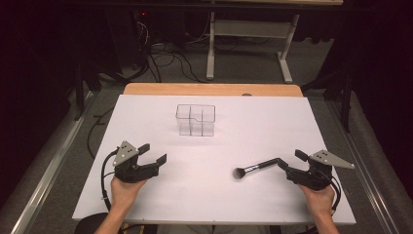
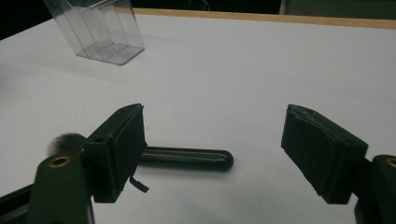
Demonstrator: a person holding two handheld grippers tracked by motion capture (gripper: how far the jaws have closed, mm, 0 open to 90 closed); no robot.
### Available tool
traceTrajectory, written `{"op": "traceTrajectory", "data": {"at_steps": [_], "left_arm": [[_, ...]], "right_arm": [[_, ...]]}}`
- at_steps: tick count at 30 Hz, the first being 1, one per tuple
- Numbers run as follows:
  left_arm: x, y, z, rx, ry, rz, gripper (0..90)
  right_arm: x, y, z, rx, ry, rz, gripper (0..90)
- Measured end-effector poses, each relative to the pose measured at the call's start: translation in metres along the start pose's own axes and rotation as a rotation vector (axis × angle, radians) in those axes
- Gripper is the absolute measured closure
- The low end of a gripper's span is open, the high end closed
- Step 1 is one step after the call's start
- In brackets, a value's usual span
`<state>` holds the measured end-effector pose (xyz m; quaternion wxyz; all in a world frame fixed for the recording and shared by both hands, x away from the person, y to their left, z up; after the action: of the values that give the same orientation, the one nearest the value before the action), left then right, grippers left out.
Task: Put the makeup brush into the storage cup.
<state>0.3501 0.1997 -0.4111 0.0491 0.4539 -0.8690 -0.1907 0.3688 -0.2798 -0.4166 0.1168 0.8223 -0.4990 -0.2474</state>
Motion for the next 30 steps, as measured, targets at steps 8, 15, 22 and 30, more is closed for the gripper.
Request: {"op": "traceTrajectory", "data": {"at_steps": [8, 15, 22, 30], "left_arm": [[0.003, -0.001, 0.000, -0.007, -0.013, 0.005, 24.4], [0.002, -0.002, 0.001, -0.010, -0.010, 0.012, 24.5], [0.002, -0.001, 0.001, -0.009, -0.011, 0.011, 24.4], [0.003, -0.002, 0.001, -0.013, -0.015, 0.012, 24.5]], "right_arm": [[0.001, 0.002, -0.001, 0.005, -0.002, -0.003, 23.5], [-0.002, -0.002, -0.001, -0.004, -0.005, -0.011, 23.4], [-0.006, -0.005, -0.006, -0.005, 0.003, -0.018, 23.6], [-0.012, -0.010, -0.011, -0.016, 0.025, -0.026, 23.7]]}}
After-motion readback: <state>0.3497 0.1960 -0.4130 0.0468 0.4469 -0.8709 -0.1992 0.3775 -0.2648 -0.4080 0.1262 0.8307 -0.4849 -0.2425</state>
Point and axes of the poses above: each handheld gripper's, and its own axes: y roughly backward along the jaws, z roughly out of its underside, x roughly to its right, the point moved 4 cm from there along -y, roughly forward along the jaws, and after that the axes turned 13 degrees about -y, right-handed, at the moved point
